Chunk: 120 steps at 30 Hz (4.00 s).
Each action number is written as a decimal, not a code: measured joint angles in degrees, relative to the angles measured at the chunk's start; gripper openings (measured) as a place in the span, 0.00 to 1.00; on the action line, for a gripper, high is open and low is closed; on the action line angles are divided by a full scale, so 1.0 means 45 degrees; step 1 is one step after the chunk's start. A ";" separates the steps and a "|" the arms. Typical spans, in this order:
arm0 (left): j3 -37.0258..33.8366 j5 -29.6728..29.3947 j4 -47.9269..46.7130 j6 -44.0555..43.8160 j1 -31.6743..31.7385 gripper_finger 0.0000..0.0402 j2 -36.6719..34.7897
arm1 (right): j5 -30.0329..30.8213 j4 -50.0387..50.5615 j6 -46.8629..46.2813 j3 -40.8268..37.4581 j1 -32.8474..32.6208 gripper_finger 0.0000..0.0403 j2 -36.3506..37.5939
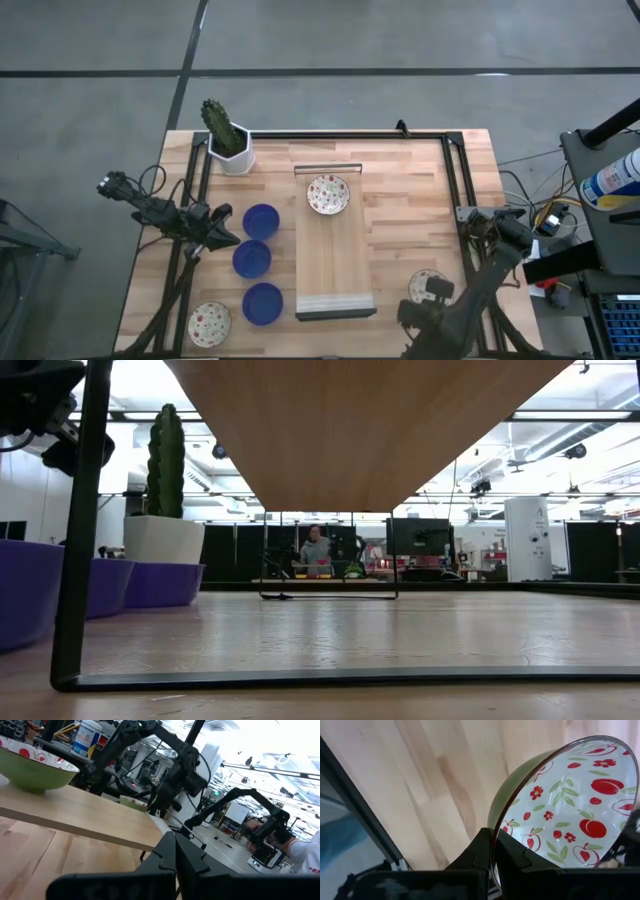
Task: Pick & Place Mini bowls
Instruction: Stack the right white patterned bowl on top of the white patterned bowl on the shelf
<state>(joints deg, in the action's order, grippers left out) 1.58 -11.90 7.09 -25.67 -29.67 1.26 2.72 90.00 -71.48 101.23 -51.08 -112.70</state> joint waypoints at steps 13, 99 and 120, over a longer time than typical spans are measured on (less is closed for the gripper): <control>0.0000 0.0005 -0.0026 -0.0010 0.0001 0.00 0.0000 | 0.2265 0.0015 0.1785 -0.0014 0.1595 0.03 0.2101; 0.0000 0.0000 -0.0146 -0.0316 0.0000 0.00 0.0029 | 0.3284 0.0000 2.3284 0.6675 0.9985 0.03 -0.1041; 0.0000 0.0000 -0.0171 -0.0306 0.0000 0.00 0.0029 | 0.3303 0.0005 2.3362 0.6547 1.0033 0.03 -0.1565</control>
<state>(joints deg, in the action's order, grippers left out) 1.58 -11.90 6.32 -27.05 -29.67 1.39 17.58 90.02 33.65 130.69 -5.93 -119.74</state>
